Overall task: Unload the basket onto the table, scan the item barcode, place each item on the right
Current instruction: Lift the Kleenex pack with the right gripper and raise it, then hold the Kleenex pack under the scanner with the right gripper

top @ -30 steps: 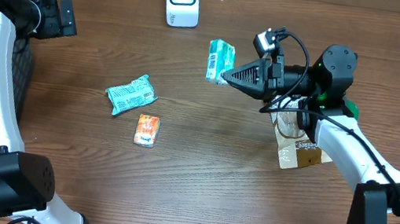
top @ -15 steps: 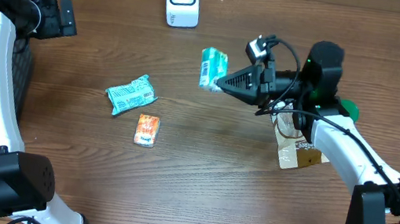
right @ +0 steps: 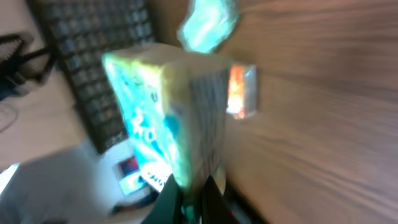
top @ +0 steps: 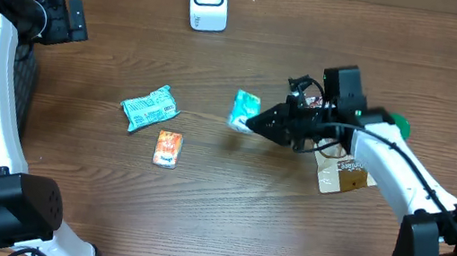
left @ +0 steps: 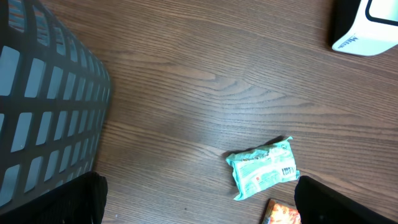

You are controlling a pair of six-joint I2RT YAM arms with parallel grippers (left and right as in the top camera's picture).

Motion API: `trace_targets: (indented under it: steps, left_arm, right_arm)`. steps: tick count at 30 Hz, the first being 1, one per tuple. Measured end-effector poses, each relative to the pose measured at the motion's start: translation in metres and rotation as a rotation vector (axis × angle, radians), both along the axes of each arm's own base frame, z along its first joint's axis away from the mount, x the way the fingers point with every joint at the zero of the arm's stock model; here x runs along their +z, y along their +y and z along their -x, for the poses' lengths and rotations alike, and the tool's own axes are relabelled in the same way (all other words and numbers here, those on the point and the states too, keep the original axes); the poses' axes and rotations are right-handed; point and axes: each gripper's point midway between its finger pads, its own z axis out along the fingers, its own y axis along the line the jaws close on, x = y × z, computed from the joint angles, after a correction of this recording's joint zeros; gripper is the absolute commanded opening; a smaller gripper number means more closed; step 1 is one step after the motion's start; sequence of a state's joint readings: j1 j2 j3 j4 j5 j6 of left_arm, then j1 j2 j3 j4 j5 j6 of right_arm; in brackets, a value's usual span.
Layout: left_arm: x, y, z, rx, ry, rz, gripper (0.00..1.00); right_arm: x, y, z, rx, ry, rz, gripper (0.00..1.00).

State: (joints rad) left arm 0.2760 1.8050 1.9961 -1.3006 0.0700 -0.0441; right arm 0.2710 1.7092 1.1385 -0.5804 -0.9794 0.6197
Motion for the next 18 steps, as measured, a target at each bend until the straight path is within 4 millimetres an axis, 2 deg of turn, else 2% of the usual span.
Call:
trace_targets:
  steps: [3, 7, 10, 13, 16, 18]
  left_arm:
    - [0.0, 0.0, 0.0, 0.0, 0.0, 0.0, 1.0]
    - [0.0, 0.0, 0.0, 0.0, 0.0, 0.0, 0.99]
    - [0.0, 0.0, 0.0, 0.0, 0.0, 0.001, 0.99]
    - [0.0, 0.0, 0.0, 0.0, 0.0, 0.0, 1.0]
    - [0.0, 0.0, 0.0, 0.0, -0.002, 0.0, 0.99]
    - [0.0, 0.0, -0.001, 0.0, -0.003, -0.001, 1.0]
  right_arm:
    - [0.014, -0.007, -0.013, -0.004, -0.051, 0.165, 0.04]
    - [0.058, -0.008, -0.042, -0.004, -0.22, 0.359, 0.04]
    - [0.096, -0.004, -0.073, -0.027, -0.39, 0.491, 0.04]
    - [0.122, 0.002, -0.108, -0.064, -0.546, 0.613, 0.04]
    - [0.127, 0.008, -0.144, -0.089, -0.686, 0.748, 0.04]
    - [0.122, 0.015, -0.169, -0.096, -0.787, 0.832, 0.04]
